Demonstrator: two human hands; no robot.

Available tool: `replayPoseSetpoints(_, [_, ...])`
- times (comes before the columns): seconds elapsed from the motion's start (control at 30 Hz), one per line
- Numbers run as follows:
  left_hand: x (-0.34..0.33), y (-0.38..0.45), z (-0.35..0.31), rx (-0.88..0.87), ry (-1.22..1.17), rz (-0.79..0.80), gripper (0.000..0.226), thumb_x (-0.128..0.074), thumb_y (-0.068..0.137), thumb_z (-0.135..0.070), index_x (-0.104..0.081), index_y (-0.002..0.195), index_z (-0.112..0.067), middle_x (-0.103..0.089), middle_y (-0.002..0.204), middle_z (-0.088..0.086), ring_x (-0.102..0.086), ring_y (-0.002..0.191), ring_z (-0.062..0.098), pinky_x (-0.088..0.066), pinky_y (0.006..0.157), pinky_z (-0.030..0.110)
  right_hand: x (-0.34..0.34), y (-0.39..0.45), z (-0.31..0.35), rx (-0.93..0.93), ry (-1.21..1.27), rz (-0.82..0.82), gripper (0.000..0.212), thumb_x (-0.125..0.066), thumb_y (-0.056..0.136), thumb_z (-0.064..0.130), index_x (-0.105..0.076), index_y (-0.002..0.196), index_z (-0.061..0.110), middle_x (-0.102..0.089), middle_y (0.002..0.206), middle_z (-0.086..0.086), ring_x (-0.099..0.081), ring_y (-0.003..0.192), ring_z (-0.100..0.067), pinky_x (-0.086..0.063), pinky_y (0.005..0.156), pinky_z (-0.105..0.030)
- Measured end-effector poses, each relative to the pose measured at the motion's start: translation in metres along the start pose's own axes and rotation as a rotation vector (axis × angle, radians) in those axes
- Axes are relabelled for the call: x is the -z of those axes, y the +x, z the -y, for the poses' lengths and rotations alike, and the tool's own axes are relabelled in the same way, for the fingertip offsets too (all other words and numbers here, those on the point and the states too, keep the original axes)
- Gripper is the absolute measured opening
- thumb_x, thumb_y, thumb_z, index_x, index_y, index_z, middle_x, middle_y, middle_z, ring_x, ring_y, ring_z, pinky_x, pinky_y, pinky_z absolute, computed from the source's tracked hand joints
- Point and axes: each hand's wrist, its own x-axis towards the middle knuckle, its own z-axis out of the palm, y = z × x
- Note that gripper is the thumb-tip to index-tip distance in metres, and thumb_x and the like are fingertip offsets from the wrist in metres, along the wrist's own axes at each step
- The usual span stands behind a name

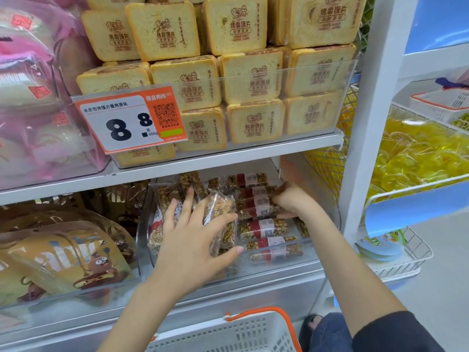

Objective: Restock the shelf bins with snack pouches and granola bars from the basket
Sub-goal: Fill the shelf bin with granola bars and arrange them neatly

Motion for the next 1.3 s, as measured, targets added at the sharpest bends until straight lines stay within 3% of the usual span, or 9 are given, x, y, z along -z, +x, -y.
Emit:
replayPoseSetpoints(0.13, [-0.001,0.000,0.000,-0.002,0.005,-0.013,0.058,-0.024,0.079,-0.080,-0.046,0.124,-0.053,-0.051,0.138,0.012,-0.026,0.140,0.036,-0.008,0.111,0.049,-0.009,0.008,-0.005,0.063,-0.160,-0.070,0.065,-0.059,0.093,0.017,-0.022,0.145,0.008,-0.055,0.122,-0.018,-0.061,0.096,-0.030,-0.056,0.076,-0.038])
replayPoseSetpoints(0.23, [-0.002,0.000,0.000,-0.006,0.007,-0.014,0.056,-0.026,0.079,-0.079,-0.047,0.124,-0.052,-0.051,0.137,0.011,-0.027,0.140,0.036,-0.008,0.111,0.049,-0.016,0.007,-0.006,0.057,-0.355,-0.037,0.085,-0.059,0.093,0.024,0.002,0.151,0.008,-0.049,0.137,-0.019,-0.056,0.113,-0.033,-0.048,0.082,-0.035])
replayPoseSetpoints(0.4, [-0.002,0.001,0.000,-0.011,0.010,-0.026,0.054,-0.031,0.078,-0.077,-0.048,0.123,-0.052,-0.053,0.136,0.011,-0.029,0.139,0.036,-0.011,0.110,0.051,-0.023,-0.003,-0.011,0.240,-0.805,-0.294,0.060,-0.055,0.092,0.038,-0.026,0.139,0.012,-0.032,0.144,-0.018,-0.034,0.130,-0.034,-0.045,0.091,-0.044])
replayPoseSetpoints(0.53, [-0.002,0.001,0.001,-0.011,0.011,-0.020,0.054,-0.031,0.078,-0.077,-0.048,0.123,-0.052,-0.052,0.137,0.010,-0.028,0.139,0.036,-0.011,0.111,0.052,-0.022,0.007,-0.015,0.215,-0.756,-0.025,0.081,-0.053,0.085,0.061,-0.021,0.149,0.024,-0.023,0.153,-0.019,-0.038,0.133,-0.038,-0.044,0.098,-0.044])
replayPoseSetpoints(0.83, [-0.002,0.000,0.000,-0.009,0.019,-0.022,0.054,-0.033,0.078,-0.076,-0.049,0.123,-0.051,-0.052,0.137,0.010,-0.028,0.139,0.036,-0.011,0.111,0.052,-0.013,0.014,-0.009,0.237,-0.757,0.238,0.069,-0.047,0.087,0.065,-0.032,0.146,0.033,-0.033,0.153,-0.004,-0.037,0.136,-0.027,-0.036,0.106,-0.036])
replayPoseSetpoints(1.03, [-0.003,0.001,0.000,-0.009,0.022,-0.021,0.055,-0.032,0.078,-0.076,-0.049,0.123,-0.051,-0.052,0.137,0.011,-0.027,0.140,0.036,-0.011,0.111,0.052,-0.014,0.017,-0.010,0.222,-0.683,0.267,0.082,-0.054,0.076,0.073,-0.032,0.146,0.035,-0.032,0.153,-0.002,-0.034,0.138,-0.027,-0.035,0.109,-0.041])
replayPoseSetpoints(1.13, [-0.003,0.001,-0.001,-0.004,0.017,-0.024,0.054,-0.032,0.078,-0.076,-0.049,0.123,-0.051,-0.052,0.137,0.010,-0.026,0.140,0.035,-0.010,0.111,0.052,-0.025,0.018,-0.011,0.226,-0.817,0.192,0.097,-0.060,0.065,0.078,-0.029,0.146,0.036,-0.027,0.155,-0.003,-0.022,0.142,-0.034,-0.025,0.112,-0.056])
replayPoseSetpoints(1.23, [-0.003,0.000,-0.001,-0.001,0.011,-0.023,0.054,-0.033,0.077,-0.076,-0.050,0.123,-0.051,-0.051,0.137,0.010,-0.026,0.140,0.035,-0.011,0.112,0.053,-0.037,0.016,-0.006,0.259,-1.028,0.093,0.085,-0.056,0.071,0.076,-0.034,0.144,0.038,-0.032,0.153,-0.003,-0.013,0.143,-0.039,-0.005,0.109,-0.067])
replayPoseSetpoints(1.3, [-0.003,0.000,-0.001,-0.002,0.013,-0.023,0.054,-0.033,0.078,-0.076,-0.050,0.123,-0.051,-0.051,0.137,0.010,-0.026,0.140,0.035,-0.012,0.111,0.053,-0.037,0.016,-0.003,0.255,-1.051,0.099,0.081,-0.057,0.072,0.075,-0.036,0.142,0.039,-0.036,0.151,-0.002,-0.016,0.142,-0.039,-0.005,0.108,-0.067])
